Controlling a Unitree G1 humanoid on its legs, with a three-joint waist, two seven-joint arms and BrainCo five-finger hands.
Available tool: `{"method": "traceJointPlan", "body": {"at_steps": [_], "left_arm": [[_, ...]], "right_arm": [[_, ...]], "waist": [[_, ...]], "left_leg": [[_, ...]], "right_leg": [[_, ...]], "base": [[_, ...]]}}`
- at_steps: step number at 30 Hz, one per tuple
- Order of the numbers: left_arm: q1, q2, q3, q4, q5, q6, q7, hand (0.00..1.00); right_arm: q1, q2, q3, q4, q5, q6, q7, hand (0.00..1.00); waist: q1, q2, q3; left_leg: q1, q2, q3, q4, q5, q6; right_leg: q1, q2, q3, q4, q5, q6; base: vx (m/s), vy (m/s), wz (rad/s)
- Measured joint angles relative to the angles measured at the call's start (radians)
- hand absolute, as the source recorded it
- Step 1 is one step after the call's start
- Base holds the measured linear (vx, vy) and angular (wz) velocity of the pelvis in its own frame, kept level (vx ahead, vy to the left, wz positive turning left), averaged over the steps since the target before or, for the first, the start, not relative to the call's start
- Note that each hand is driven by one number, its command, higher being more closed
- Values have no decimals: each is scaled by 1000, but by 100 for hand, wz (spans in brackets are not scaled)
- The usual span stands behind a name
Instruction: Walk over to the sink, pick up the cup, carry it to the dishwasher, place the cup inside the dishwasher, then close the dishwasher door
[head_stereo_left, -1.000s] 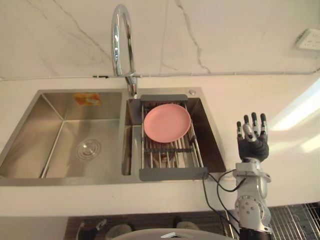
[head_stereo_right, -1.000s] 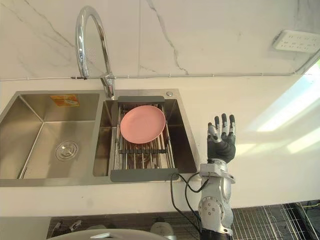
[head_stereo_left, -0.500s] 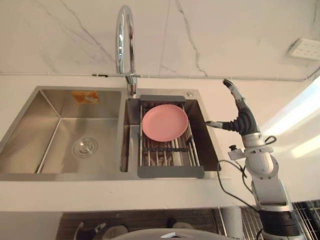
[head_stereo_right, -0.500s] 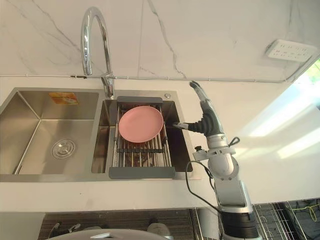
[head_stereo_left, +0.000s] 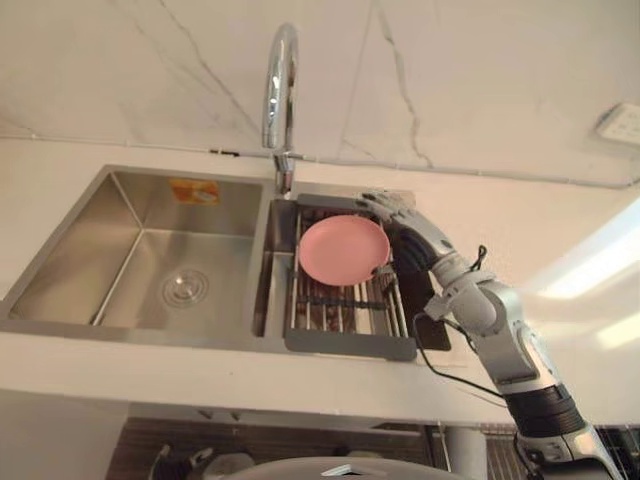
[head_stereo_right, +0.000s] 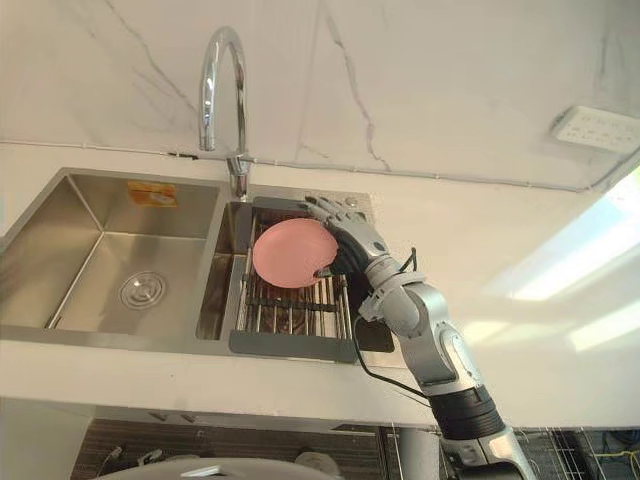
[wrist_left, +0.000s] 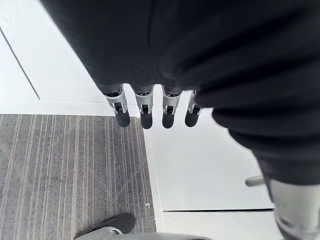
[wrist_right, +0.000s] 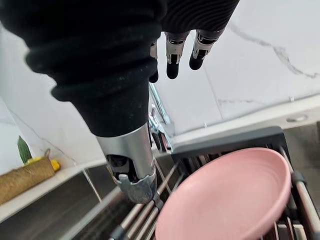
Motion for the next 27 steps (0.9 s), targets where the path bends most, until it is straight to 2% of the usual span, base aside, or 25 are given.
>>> {"method": "traceJointPlan", "body": {"at_steps": [3, 12, 16, 25, 27], "left_arm": [[2, 1, 0, -1, 2, 4, 0, 0], [5, 4, 4, -7, 18, 6, -2, 0], [7, 4, 5, -10, 18, 6, -2, 0], [10, 3, 7, -13, 19, 8, -1, 0], [11, 3, 7, -14, 19, 8, -1, 0]], "right_arm": [[-25, -24, 38, 75, -34, -1, 22, 0], [-72, -32, 80, 231, -118, -14, 25, 0], [-85, -39, 104, 296, -153, -35, 23, 0], [-103, -47, 105, 342, -231, -48, 7, 0], [-103, -47, 107, 349, -246, -49, -22, 0]], "waist": [[8, -2, 0], [26, -12, 2], [28, -13, 1], [33, -14, 1], [33, -15, 1]], "left_leg": [[-1, -2, -9, -11, 9, 1], [0, -5, -27, -45, 33, 1], [0, -7, -29, -49, 35, 2], [2, -9, -36, -80, 55, 2], [2, -9, -36, -80, 55, 2]], "right_leg": [[0, -1, -15, -2, 1, 1], [-2, -2, -28, -9, 3, 5], [-2, -2, -30, -11, 4, 6], [-6, -2, -44, -20, 9, 7], [-6, -2, -45, -20, 9, 7]], "base": [[-14, -11, 12], [-16, -5, 5], [0, 0, 0], [-10, -4, 2], [0, 0, 0]]}}
